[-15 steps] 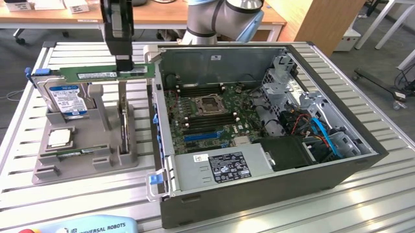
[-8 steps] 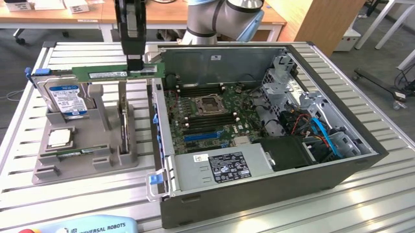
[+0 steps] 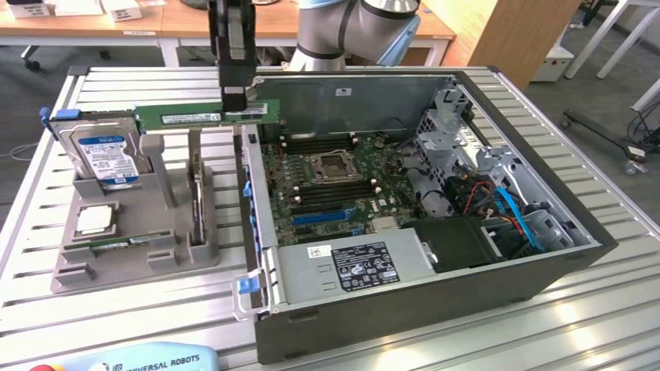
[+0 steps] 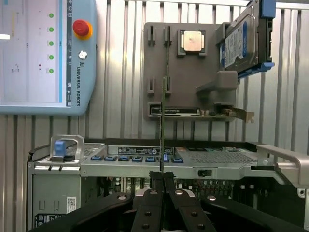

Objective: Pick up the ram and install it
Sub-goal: 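Pick up the ram and move it above insertion slot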

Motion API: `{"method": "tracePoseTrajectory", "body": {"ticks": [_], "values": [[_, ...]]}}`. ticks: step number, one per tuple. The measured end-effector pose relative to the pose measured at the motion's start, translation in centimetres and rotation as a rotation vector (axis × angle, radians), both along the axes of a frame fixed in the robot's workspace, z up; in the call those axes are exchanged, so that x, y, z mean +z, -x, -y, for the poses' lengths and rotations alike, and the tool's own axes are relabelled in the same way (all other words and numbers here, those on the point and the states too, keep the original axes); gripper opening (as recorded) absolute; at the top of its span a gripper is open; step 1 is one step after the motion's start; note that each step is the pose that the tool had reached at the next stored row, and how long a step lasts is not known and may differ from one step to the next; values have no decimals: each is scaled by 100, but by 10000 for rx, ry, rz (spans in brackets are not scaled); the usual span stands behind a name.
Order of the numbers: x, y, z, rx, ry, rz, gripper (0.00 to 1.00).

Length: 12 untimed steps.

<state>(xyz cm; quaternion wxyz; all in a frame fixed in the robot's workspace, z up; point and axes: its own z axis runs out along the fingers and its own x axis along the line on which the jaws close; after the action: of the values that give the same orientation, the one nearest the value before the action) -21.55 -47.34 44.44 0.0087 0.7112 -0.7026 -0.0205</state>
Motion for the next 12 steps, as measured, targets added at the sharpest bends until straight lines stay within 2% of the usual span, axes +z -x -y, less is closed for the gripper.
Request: {"method": "tracePoseTrajectory", "body": {"ticks": [12], "values": [[-1,-294,0,-1,-1,1,11]]}}
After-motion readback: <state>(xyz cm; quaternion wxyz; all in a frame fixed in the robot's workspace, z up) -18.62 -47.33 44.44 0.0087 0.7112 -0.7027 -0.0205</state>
